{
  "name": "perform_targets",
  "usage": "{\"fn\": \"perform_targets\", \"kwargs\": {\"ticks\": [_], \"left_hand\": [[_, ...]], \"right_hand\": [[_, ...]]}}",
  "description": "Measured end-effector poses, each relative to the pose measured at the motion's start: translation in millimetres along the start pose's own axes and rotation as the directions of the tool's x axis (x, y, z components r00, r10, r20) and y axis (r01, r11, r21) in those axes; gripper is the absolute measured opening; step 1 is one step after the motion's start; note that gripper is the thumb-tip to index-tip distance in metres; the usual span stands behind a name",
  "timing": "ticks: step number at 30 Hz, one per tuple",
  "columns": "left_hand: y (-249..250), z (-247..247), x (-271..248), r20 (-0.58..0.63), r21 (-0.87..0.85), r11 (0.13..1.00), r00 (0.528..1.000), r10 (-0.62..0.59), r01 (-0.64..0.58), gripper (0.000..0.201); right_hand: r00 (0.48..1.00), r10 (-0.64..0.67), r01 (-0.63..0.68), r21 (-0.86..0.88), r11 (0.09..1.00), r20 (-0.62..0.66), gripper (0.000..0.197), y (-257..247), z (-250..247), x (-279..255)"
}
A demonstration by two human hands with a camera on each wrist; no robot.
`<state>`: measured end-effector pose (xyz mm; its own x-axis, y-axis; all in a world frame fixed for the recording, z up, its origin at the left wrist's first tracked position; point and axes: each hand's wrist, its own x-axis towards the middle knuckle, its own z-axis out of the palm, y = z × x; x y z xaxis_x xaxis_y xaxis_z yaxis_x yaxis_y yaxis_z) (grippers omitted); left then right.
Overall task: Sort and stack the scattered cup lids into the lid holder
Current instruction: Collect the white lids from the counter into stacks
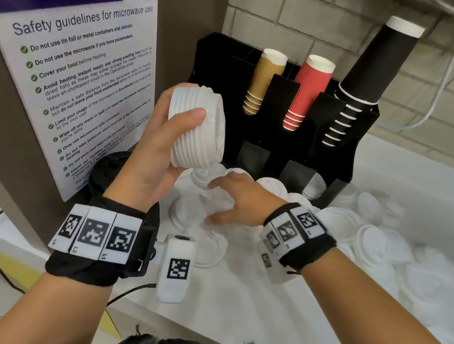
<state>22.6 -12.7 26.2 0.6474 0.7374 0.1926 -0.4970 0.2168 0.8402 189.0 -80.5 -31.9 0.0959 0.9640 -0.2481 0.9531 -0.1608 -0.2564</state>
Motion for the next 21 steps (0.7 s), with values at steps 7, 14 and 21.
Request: {"fn": "perform_targets", "kwargs": {"ticks": [7, 14, 21], "left_hand": [[-1.5, -3.8, 1.7, -0.027, 0.026, 1.0, 1.0, -0.008, 0.008, 0.061], [3.0, -9.8, 7.2, -0.083, 0.066, 0.997, 0.995, 0.054, -0.048, 0.048], [-16.6, -5.9, 7.5, -0.066, 0.15, 0.987, 0.997, -0.046, 0.056, 0.06]], "right_hand": [[0.986, 0.018, 0.014, -0.192, 0.981, 0.165, 0.081, -38.8, 30.4, 51.1], [0.998, 0.01, -0.001, 0.143, 0.99, -0.059, 0.07, -26.1, -0.3, 51.2], [0.909, 0.223, 0.172, 0.805, 0.568, -0.352, 0.046, 8.4, -24.0, -10.5]]}}
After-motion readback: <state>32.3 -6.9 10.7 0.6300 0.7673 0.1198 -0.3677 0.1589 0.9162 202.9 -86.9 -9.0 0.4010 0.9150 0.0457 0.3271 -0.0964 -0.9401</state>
